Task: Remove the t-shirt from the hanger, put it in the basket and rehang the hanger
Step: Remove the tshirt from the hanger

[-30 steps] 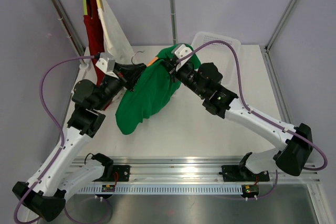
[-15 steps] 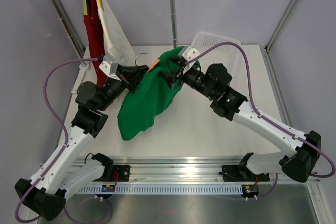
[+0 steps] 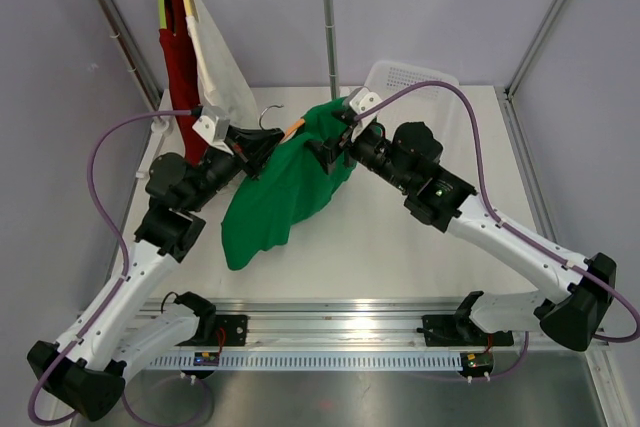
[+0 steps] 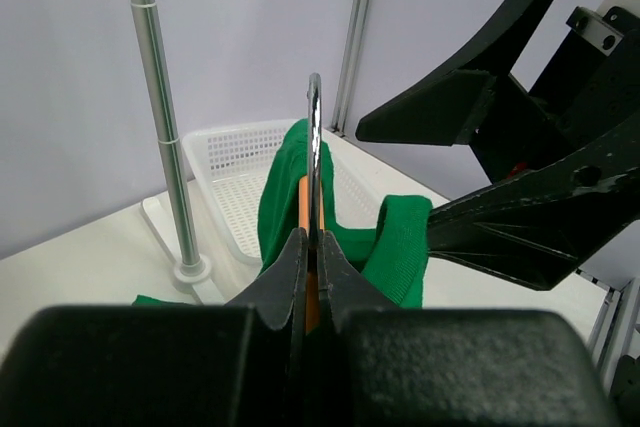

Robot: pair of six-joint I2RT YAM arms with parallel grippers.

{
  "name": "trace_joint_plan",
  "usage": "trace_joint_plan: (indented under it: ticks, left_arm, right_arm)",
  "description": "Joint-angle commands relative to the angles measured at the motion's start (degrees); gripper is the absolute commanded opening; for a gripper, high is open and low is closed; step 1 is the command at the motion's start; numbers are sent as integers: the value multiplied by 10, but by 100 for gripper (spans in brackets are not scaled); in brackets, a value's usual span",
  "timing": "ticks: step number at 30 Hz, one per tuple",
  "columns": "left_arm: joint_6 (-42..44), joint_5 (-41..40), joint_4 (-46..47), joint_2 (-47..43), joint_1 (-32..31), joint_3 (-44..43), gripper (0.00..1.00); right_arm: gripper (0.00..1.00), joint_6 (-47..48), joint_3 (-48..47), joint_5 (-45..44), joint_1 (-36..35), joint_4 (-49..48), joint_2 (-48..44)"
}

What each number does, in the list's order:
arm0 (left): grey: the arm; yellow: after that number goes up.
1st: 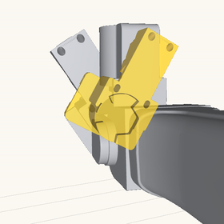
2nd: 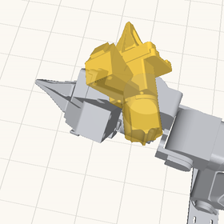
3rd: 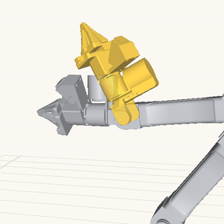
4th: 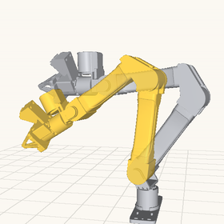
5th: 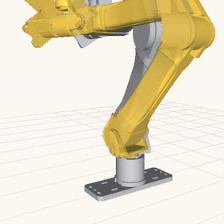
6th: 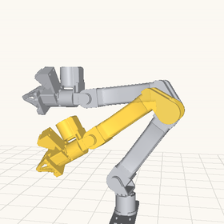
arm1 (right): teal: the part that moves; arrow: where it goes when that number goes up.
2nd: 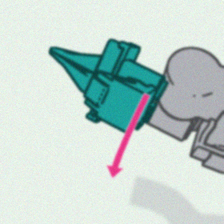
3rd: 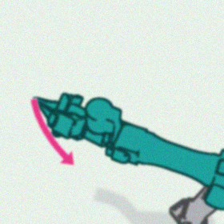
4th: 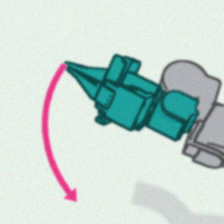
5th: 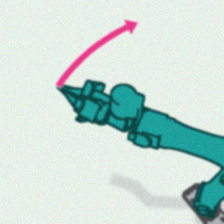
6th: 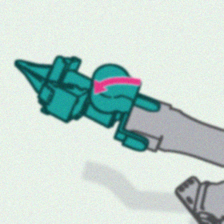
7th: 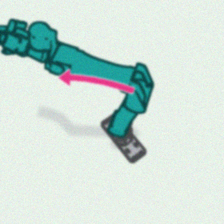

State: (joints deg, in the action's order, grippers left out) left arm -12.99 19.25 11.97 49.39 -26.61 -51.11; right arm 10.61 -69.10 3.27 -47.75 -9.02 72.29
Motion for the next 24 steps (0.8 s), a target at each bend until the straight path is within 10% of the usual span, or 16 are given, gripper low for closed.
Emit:
trace_joint_plan:
  ticks: [1,13,24]
  left_arm:
    - [4,-8,28,-14,-3,-39,0]
    - [-11,-35,-20,32,-4,-115,0]
    - [3,-39,-7,21,-4,-83,0]
  right_arm:
    - [87,-7,-28,-56,5,32,2]
    - [97,8,-53,118,5,174,27]
    - [97,-40,-30,-1,5,121,-27]
